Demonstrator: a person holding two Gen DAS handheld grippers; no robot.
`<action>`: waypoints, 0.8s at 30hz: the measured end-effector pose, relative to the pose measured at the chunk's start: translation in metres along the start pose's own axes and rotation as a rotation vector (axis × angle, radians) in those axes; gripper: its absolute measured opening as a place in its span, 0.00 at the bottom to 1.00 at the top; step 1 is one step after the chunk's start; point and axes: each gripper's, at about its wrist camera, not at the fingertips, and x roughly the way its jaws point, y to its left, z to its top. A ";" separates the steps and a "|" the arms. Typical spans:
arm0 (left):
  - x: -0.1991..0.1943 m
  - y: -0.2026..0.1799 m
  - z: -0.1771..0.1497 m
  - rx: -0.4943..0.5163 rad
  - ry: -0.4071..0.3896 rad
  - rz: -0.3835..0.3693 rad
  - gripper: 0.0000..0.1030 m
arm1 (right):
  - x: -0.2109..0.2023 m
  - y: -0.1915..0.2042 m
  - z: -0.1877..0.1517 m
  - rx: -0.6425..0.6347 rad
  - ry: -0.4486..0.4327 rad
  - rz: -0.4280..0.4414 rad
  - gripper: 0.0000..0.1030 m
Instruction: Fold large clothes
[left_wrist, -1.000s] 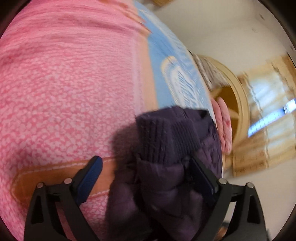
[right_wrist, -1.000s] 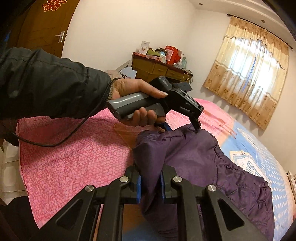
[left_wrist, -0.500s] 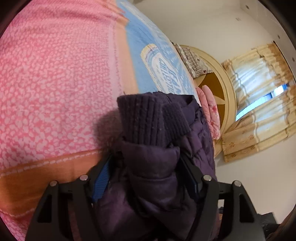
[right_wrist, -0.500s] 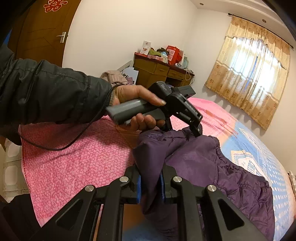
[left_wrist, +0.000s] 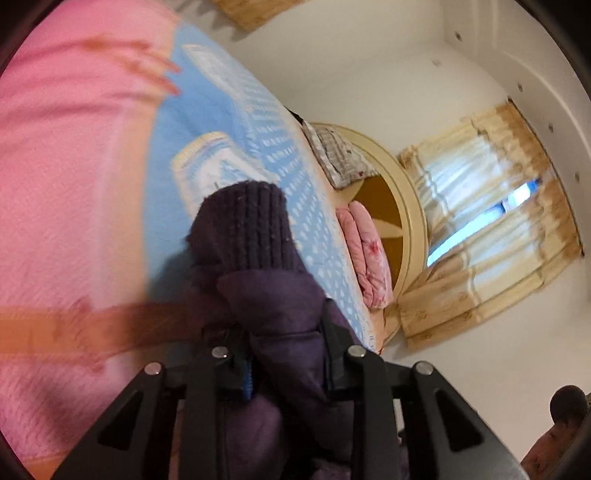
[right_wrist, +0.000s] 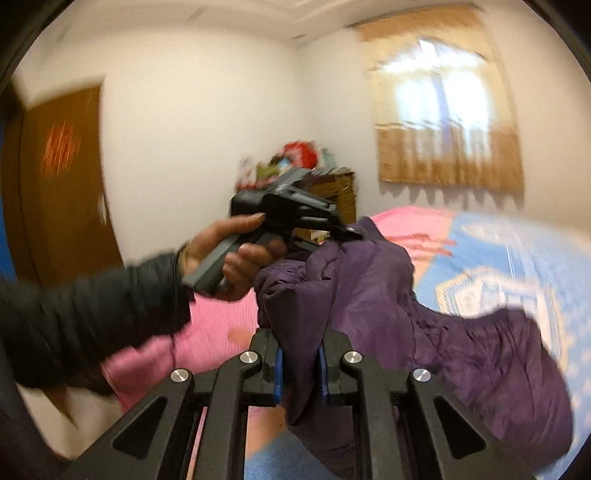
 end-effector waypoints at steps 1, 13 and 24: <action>0.014 -0.016 0.007 0.005 0.007 0.012 0.28 | -0.010 -0.018 0.001 0.059 -0.023 -0.003 0.12; 0.211 -0.091 0.026 0.163 0.060 0.186 0.62 | -0.080 -0.218 -0.092 0.691 -0.102 -0.118 0.12; 0.285 -0.087 0.026 0.245 -0.057 0.238 0.72 | -0.128 -0.251 -0.102 0.656 -0.064 -0.383 0.41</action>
